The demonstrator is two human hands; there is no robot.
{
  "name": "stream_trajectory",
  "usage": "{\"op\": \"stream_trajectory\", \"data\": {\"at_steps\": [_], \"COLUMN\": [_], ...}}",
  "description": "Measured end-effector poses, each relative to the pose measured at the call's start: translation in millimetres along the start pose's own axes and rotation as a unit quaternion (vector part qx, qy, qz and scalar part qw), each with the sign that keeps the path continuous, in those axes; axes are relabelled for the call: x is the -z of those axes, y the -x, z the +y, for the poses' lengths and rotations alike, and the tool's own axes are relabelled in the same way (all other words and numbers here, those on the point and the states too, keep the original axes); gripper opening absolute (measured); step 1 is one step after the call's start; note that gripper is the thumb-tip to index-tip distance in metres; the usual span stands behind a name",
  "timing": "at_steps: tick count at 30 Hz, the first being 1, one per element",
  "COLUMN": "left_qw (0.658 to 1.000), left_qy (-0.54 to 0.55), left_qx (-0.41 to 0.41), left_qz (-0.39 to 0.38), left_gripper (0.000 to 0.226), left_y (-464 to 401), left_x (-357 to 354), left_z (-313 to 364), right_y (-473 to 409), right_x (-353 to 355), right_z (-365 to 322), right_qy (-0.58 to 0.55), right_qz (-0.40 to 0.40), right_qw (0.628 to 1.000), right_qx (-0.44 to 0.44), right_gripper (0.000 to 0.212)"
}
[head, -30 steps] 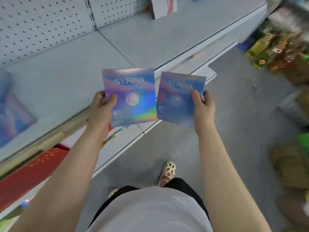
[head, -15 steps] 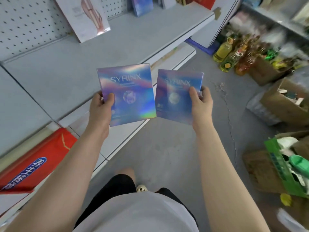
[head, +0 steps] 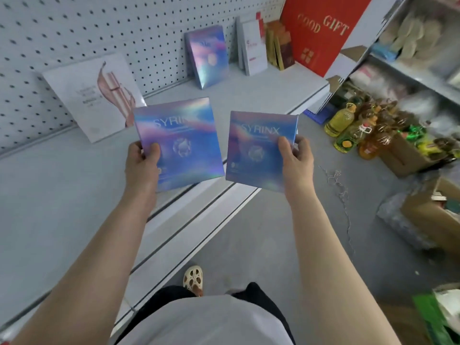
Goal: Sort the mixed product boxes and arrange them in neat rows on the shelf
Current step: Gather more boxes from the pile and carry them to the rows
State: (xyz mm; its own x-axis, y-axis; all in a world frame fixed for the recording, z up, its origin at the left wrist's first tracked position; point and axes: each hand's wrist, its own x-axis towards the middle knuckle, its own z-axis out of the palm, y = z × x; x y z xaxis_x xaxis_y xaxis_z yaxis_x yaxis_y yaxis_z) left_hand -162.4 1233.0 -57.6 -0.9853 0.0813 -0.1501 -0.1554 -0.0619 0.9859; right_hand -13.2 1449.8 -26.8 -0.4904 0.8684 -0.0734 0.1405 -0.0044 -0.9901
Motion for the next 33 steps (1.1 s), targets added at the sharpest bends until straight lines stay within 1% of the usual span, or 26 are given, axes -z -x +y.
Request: {"op": "stream_trajectory", "data": {"at_steps": [3,5,7,8,12,14,16,20,22,24,26,28,32,33], "left_qw": [1.0,0.999,0.998,0.997,0.989,0.984,0.979,0.969,0.961,0.953,0.948,0.945,0.943,0.943], "left_qy": [0.005,-0.002,-0.013,-0.015,-0.016,-0.009,-0.011,0.01,0.014,0.012,0.007,-0.001,-0.003,0.001], "left_qx": [-0.014,-0.022,-0.028,-0.025,-0.022,-0.01,0.012,0.027,0.03,0.025,0.015,0.009,0.012,0.013], "left_qz": [0.009,0.029,0.057,0.069,0.142,0.177,0.205,0.247,0.274,0.302,0.319,0.327,0.332,0.332], "left_gripper": [0.014,0.009,0.027,0.029,0.01,0.001,0.01,0.007,0.007,0.009,0.014,0.01,0.007,0.008], "left_y": [-32.6,-53.2,-72.6,-81.2,-110.4,-121.3,-127.8,-131.5,-132.3,-132.2,-133.5,-135.8,-137.9,-137.7], "left_x": [-27.7,-39.2,-49.3,-54.5,-82.3,-98.1,-115.7,-153.3,-165.8,-175.9,-184.2,-189.6,-195.9,-197.3], "left_z": [8.6,9.0,7.0,6.4,4.4,2.3,0.5,-1.5,-5.0,-6.1,-6.5,-8.3,-8.6,-8.3], "right_y": [-49.9,-81.3,-118.0,-138.2,-222.9,-264.7,-303.2,-365.4,-392.2,-412.2,-427.0,-435.9,-445.4,-445.6], "right_x": [-16.5,-27.9,-40.5,-48.2,-86.1,-106.9,-125.3,-161.5,-178.4,-189.9,-200.2,-210.0,-226.0,-227.3], "right_z": [-8.0,-14.9,-18.7,-19.5,-22.2,-24.3,-28.1,-35.2,-32.8,-31.2,-30.2,-32.2,-30.8,-30.9], "right_qy": [-0.007,0.006,0.025,0.028,0.024,0.032,0.04,0.053,0.081,0.11,0.134,0.152,0.194,0.2], "right_qz": [-0.02,-0.038,-0.065,-0.082,-0.187,-0.244,-0.298,-0.37,-0.408,-0.441,-0.454,-0.455,-0.436,-0.429], "right_qw": [1.0,0.999,0.997,0.996,0.981,0.968,0.951,0.922,0.9,0.875,0.854,0.839,0.794,0.789], "right_qx": [0.009,0.014,0.028,0.037,0.046,0.055,0.068,0.1,0.128,0.167,0.214,0.255,0.378,0.393], "right_gripper": [0.008,0.009,0.009,0.01,0.022,0.026,0.033,0.048,0.054,0.064,0.072,0.074,0.056,0.054]}}
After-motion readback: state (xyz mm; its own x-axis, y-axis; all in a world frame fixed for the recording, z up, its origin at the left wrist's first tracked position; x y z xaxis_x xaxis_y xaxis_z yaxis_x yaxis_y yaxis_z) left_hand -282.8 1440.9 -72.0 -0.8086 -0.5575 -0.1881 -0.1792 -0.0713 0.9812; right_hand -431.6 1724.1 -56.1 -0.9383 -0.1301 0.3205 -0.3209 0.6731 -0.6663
